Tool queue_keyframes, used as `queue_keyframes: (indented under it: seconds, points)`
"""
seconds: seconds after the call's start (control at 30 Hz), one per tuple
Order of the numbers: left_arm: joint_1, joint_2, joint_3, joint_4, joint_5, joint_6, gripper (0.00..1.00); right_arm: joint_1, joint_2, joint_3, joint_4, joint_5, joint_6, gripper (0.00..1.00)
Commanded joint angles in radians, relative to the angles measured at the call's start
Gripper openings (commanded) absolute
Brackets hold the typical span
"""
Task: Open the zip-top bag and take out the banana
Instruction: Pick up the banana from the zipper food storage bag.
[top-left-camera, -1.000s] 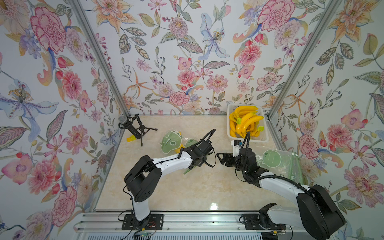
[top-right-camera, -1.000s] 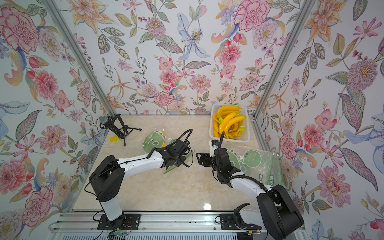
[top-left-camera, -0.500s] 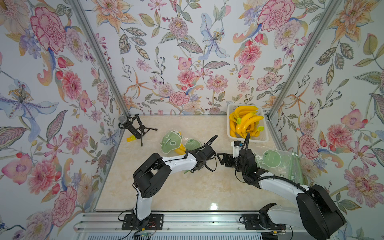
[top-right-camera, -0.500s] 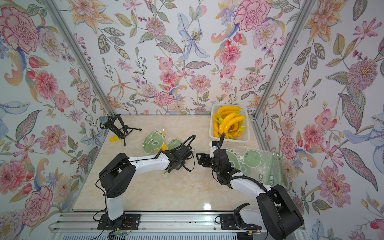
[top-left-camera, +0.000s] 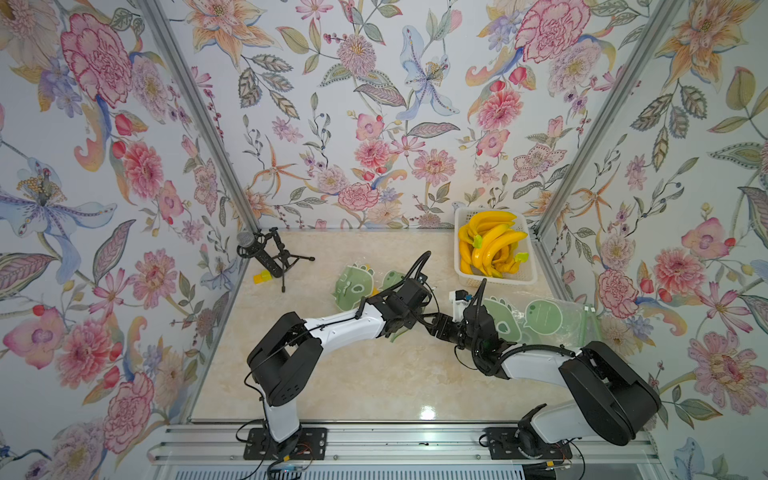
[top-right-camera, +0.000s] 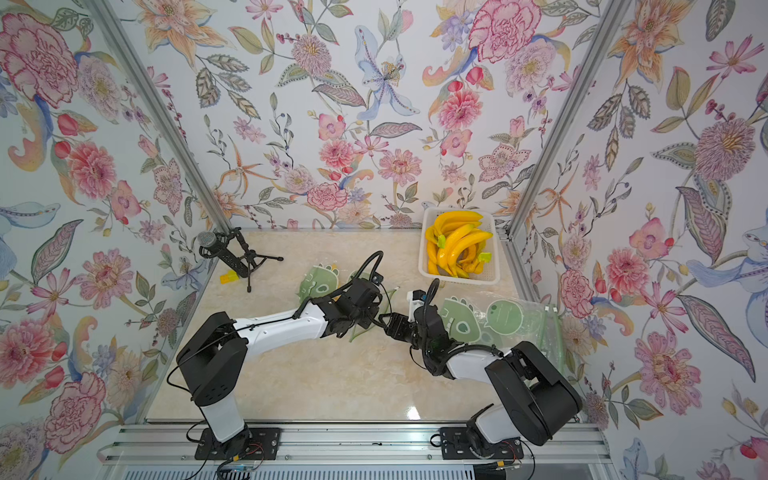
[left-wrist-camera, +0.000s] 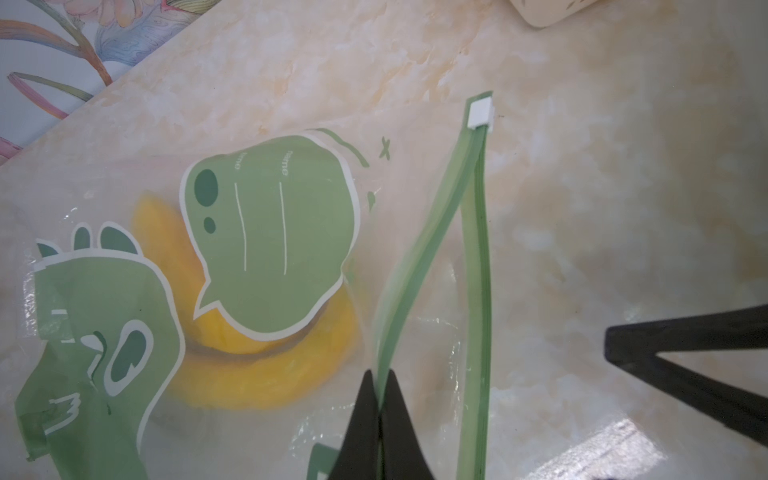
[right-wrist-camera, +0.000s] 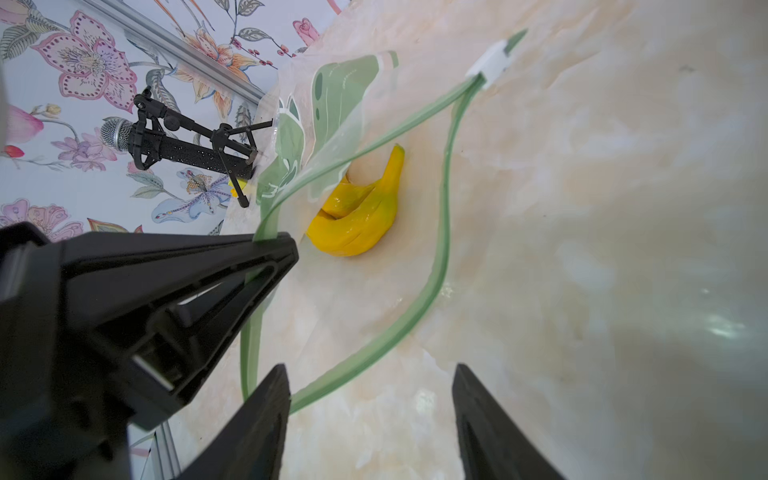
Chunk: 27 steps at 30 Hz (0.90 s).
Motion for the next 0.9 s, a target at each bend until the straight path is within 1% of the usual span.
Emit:
queue_keyframes:
  seconds: [0.0,0.1,0.2,0.33,0.6,0.67,0.73,0.77,0.8,0.87]
  points:
    - [0.001,-0.022,-0.018,0.06,0.079,-0.075,0.0,0.003,0.074,0.02,0.196,-0.048,0.121,0.57]
    - [-0.007,-0.021,-0.021,0.068,0.097,-0.089,0.0,0.006,0.127,0.053,0.226,-0.067,0.14,0.55]
    - [-0.013,-0.027,-0.031,0.086,0.121,-0.101,0.0,0.007,0.174,0.078,0.22,-0.054,0.153,0.54]
    - [-0.029,-0.034,-0.032,0.101,0.139,-0.117,0.0,0.0,0.225,0.095,0.223,-0.015,0.163,0.55]
    - [-0.044,-0.075,-0.043,0.149,0.197,-0.153,0.0,-0.015,0.332,0.147,0.169,0.043,0.197,0.55]
    - [-0.044,-0.1,-0.043,0.145,0.194,-0.137,0.09,-0.014,0.33,0.156,0.14,0.058,0.183,0.55]
    - [-0.038,-0.14,-0.05,0.136,0.164,-0.078,0.25,-0.014,0.319,0.157,0.095,0.082,0.17,0.55]
    - [-0.03,-0.164,-0.06,0.135,0.137,-0.05,0.32,-0.014,0.315,0.155,0.085,0.09,0.167,0.56]
    - [-0.01,-0.192,-0.071,0.13,0.117,-0.023,0.38,-0.015,0.312,0.154,0.075,0.097,0.163,0.56]
    - [0.06,-0.222,-0.077,0.117,0.127,0.005,0.48,-0.018,0.311,0.153,0.064,0.099,0.157,0.56]
